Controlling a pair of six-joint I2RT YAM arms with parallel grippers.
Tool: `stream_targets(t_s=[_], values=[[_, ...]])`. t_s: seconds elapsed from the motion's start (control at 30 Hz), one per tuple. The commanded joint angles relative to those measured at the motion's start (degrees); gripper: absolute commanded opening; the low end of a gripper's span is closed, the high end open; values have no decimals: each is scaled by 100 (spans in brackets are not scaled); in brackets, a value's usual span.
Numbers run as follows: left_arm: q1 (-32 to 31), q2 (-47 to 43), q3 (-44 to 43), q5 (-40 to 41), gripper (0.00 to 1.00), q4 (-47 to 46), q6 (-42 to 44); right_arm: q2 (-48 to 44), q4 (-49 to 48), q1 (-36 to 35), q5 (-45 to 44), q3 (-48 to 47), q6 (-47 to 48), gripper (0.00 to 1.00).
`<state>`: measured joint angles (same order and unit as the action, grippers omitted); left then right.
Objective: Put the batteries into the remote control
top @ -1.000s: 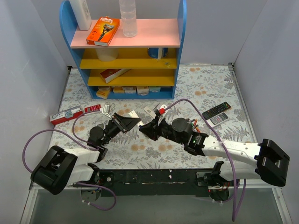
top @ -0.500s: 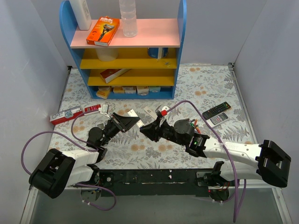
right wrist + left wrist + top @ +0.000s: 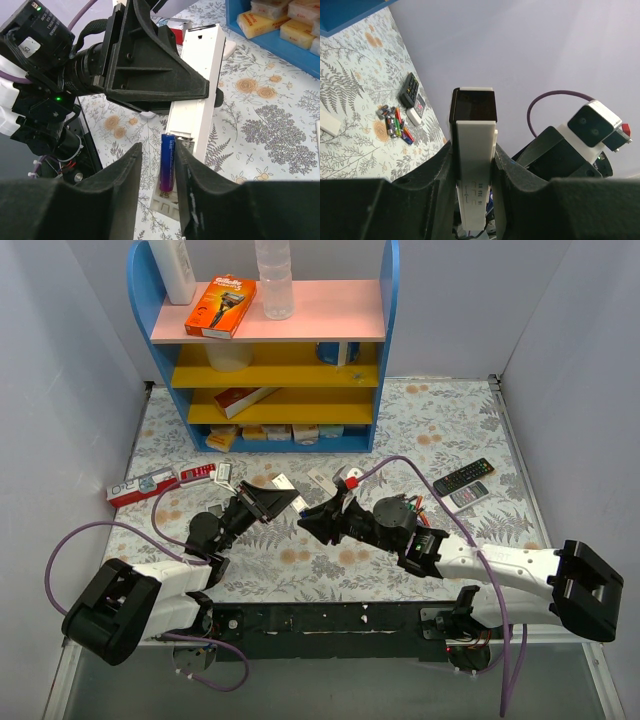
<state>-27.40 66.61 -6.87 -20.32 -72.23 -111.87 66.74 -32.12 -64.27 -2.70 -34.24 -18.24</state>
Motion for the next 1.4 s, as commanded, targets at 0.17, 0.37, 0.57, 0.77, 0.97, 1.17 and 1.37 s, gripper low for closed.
stream_targets(t_s=[0.17,0.37,0.57,0.77,0.97,1.17,1.37], values=[[-11,-368,-121,-86,0,-292,69,-179,329,11,-196,-21,224,55],[-20,-386,-139,-210,0,-213,166,-214,469,11,-284,-179,382,60],[-11,-377,-183,-464,0,-134,254,-346,733,11,-258,-425,654,64],[-11,-421,-305,-719,0,138,429,-636,1436,2,14,-935,1313,65],[-11,-438,-446,-860,0,279,482,-785,1902,11,173,-1234,1806,67],[-3,-429,-525,-974,0,332,465,-715,2209,20,541,-1392,2280,66],[-11,-561,-745,-1334,0,982,667,-820,2938,46,1262,-1717,3675,61]])
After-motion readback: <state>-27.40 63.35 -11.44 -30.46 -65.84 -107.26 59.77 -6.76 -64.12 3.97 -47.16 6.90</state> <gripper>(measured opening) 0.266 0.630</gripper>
